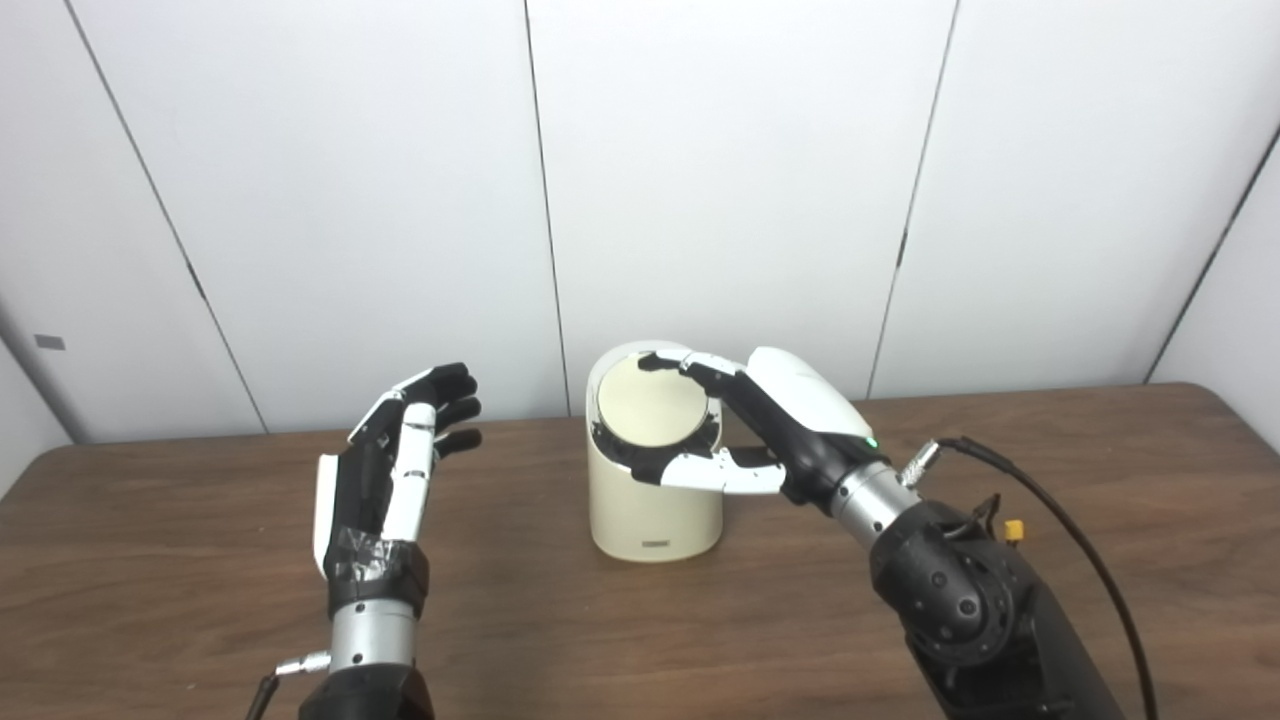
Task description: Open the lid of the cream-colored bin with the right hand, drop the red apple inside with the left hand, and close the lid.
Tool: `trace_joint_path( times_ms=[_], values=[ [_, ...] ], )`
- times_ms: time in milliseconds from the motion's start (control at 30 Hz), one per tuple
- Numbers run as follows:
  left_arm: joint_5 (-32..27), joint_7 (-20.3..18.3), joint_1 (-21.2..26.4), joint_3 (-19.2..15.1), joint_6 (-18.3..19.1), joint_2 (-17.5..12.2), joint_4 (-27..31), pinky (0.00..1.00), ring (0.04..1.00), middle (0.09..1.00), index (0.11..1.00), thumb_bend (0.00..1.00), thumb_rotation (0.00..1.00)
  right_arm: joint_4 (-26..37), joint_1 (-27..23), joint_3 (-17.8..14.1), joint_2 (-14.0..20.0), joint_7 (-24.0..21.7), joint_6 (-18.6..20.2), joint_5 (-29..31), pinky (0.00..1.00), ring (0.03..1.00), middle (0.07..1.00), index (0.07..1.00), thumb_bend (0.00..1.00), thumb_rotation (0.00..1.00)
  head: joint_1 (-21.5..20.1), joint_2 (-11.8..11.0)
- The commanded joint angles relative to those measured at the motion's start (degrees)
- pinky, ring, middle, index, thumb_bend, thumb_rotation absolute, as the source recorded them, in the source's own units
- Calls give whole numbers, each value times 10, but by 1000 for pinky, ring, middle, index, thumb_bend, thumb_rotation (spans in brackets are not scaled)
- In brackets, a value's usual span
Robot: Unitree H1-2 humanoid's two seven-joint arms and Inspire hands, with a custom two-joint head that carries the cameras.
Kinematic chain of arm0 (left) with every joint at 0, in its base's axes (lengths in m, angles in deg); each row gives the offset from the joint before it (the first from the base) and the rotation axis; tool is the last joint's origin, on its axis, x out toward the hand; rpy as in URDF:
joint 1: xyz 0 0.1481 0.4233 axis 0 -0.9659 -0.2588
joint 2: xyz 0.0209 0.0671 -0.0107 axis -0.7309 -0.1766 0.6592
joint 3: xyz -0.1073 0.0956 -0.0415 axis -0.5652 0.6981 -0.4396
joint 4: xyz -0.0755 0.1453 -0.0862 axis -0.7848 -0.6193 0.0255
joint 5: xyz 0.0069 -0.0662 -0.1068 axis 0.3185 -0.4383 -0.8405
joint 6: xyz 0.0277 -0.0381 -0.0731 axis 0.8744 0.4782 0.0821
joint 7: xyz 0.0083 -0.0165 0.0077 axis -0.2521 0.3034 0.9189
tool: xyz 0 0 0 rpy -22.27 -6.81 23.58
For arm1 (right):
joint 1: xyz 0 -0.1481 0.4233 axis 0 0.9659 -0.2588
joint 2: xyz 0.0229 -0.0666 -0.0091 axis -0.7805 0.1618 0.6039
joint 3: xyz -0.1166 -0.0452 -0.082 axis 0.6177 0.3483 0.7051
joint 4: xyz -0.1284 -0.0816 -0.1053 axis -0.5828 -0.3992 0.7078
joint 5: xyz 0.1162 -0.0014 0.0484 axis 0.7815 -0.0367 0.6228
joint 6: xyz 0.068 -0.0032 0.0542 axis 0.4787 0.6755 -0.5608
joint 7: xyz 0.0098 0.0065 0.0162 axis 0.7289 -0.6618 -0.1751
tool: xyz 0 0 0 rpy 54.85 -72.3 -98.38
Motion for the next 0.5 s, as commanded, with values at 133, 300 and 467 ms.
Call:
trace_joint_path(
  times_ms=[133,300,467],
  values=[
    [7,0,18,4,-28,2,15,657,716,716,691,400,713,22,19,-40,-18,101,-71,27,750,876,891,873,825,876,1,-1],
    [5,-2,17,1,-34,-4,14,653,719,721,694,381,710,1,75,-94,-51,238,-186,73,704,826,845,816,523,725,1,-3],
    [-5,-9,11,0,-48,-9,11,648,719,731,710,349,603,-20,132,-126,-69,326,-271,95,638,757,793,763,349,595,9,-7]
  ],
)
